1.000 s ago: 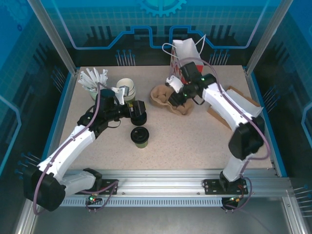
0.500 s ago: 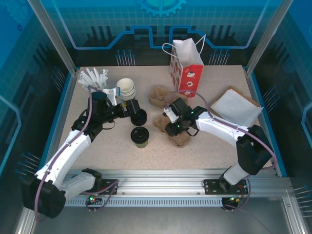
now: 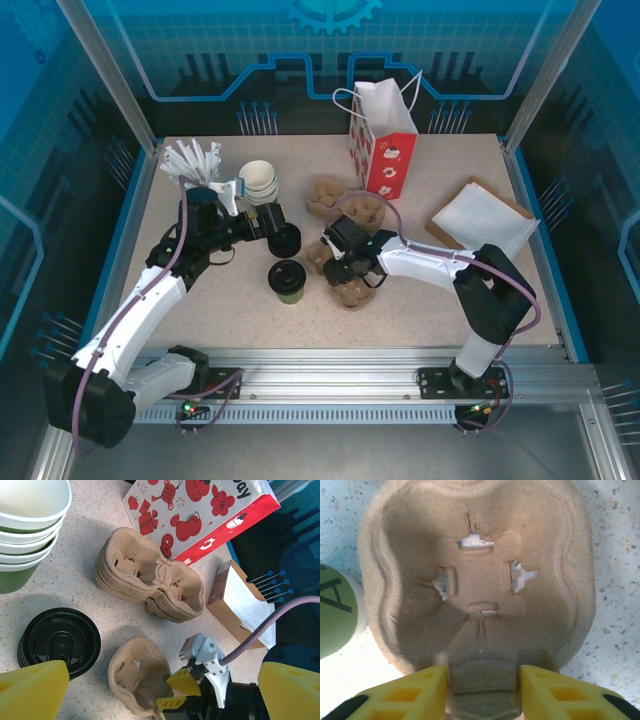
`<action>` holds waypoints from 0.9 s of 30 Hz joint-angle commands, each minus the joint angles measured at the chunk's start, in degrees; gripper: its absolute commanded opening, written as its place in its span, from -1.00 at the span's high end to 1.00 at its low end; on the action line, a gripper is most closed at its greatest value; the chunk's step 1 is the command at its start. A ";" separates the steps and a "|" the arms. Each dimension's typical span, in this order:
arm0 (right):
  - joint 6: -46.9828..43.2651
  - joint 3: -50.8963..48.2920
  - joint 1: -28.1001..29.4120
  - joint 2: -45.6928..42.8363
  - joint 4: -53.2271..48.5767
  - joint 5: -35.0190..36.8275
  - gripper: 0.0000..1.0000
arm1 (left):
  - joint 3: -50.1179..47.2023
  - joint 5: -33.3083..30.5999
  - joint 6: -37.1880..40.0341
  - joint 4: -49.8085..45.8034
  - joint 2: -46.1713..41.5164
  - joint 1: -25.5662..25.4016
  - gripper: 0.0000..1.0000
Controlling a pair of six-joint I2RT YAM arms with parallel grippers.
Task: Pack the takeout coffee
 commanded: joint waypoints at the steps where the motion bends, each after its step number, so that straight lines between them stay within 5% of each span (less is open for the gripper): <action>1: 1.31 0.11 0.92 0.05 0.46 1.30 0.04 | -0.42 0.82 0.15 0.71 -0.77 0.37 -0.97; 10: -3.91 5.29 -1.49 -10.15 -7.91 3.76 -0.24 | 1.31 2.27 -0.55 1.33 -0.42 0.05 -0.97; 17: -12.78 17.25 -15.57 -18.30 -13.83 4.58 -0.50 | 7.57 0.71 2.26 1.76 3.52 -6.84 -0.97; 27: -14.53 40.69 -33.25 -4.79 -14.67 3.62 -0.56 | 14.31 -1.31 4.36 1.75 9.83 -11.73 -0.91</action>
